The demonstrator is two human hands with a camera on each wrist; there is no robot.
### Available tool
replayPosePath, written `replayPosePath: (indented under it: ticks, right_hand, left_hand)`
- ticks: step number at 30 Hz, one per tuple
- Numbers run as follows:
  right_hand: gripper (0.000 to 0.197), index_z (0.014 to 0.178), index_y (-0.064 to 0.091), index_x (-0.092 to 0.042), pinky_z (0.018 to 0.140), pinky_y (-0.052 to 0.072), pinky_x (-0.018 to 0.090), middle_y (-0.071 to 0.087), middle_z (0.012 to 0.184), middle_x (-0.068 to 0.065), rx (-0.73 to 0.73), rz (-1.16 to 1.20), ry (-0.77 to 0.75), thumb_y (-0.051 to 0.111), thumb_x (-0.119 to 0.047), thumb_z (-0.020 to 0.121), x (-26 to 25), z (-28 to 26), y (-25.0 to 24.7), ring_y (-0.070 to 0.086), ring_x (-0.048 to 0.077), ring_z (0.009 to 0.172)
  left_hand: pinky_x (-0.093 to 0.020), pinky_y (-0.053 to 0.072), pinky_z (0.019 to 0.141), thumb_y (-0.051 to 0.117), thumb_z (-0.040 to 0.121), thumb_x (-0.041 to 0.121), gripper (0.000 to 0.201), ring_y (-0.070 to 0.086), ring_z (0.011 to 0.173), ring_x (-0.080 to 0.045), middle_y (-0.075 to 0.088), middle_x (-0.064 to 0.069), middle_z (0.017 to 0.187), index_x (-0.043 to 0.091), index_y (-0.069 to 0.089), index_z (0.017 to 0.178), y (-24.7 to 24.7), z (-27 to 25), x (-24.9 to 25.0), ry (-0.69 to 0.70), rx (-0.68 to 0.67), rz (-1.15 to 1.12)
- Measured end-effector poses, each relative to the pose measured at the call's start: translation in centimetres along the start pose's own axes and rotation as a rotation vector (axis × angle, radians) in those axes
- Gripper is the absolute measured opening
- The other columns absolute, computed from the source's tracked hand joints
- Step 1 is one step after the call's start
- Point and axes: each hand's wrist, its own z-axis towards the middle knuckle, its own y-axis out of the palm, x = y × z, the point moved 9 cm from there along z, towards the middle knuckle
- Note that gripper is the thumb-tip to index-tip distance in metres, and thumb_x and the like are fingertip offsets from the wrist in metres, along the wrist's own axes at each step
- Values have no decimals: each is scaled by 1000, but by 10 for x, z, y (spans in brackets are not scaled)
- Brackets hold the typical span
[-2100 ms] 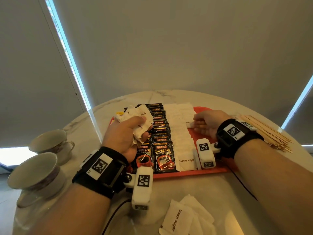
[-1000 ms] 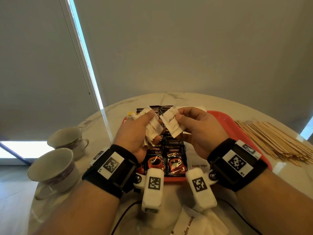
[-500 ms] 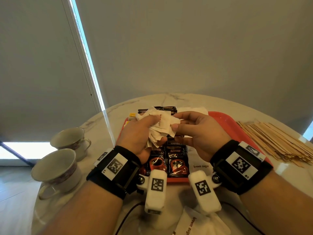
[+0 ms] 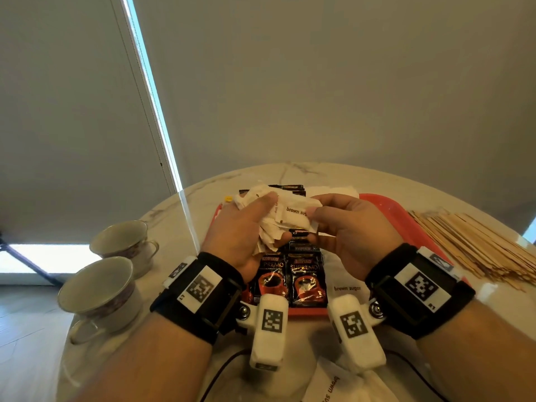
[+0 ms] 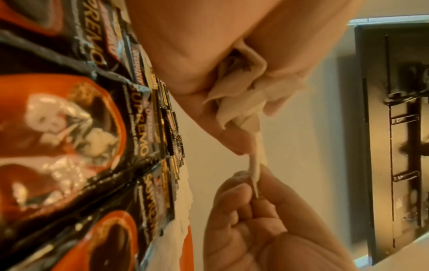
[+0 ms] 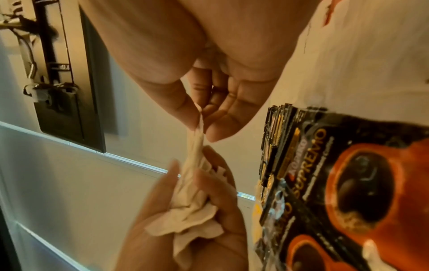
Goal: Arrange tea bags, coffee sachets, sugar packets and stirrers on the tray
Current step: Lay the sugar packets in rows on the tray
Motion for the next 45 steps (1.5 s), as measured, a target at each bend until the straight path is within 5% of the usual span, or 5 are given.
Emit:
replayPosePath:
  ticks: [6,15,24,38,45]
  right_hand:
    - [8,93,68,-7,59,58,29,77,94,15,70,-74,-29,74,-11,90,-2,-1,-6,72,23,77]
    - [13,102,69,-4,70,62,32,75,98,13,8,-162,6,72,-4,89,-4,-4,-1,71,24,83]
    - [17,81,63,-9,74,56,38,65,92,15,504,-167,121,62,5,90,-21,29,-120,63,24,76]
    - [6,81,70,0,77,48,34,70,82,15,466,-672,396,74,-3,85,1,41,-147,60,25,76]
    - [7,90,71,0,82,53,39,68,77,14,488,-574,356,74,-5,87,-1,38,-149,62,27,76]
  left_hand:
    - [-24,56,54,70,89,-11,38,76,78,-22,77,-19,109,1,64,124,6,1,-5,43,-108,175]
    - [-26,59,55,68,91,-9,37,78,83,-27,78,-18,110,2,64,126,3,2,-5,59,-43,101]
    - [-28,58,52,67,94,-6,21,79,76,-25,81,-14,96,7,68,110,-12,5,-6,-21,86,27]
    - [-28,60,52,66,93,-8,26,79,71,-23,81,-10,89,8,65,114,-9,4,-6,-4,82,41]
    - [-27,60,50,63,95,-9,21,77,65,-20,80,-6,79,11,66,103,-4,1,-5,-23,66,46]
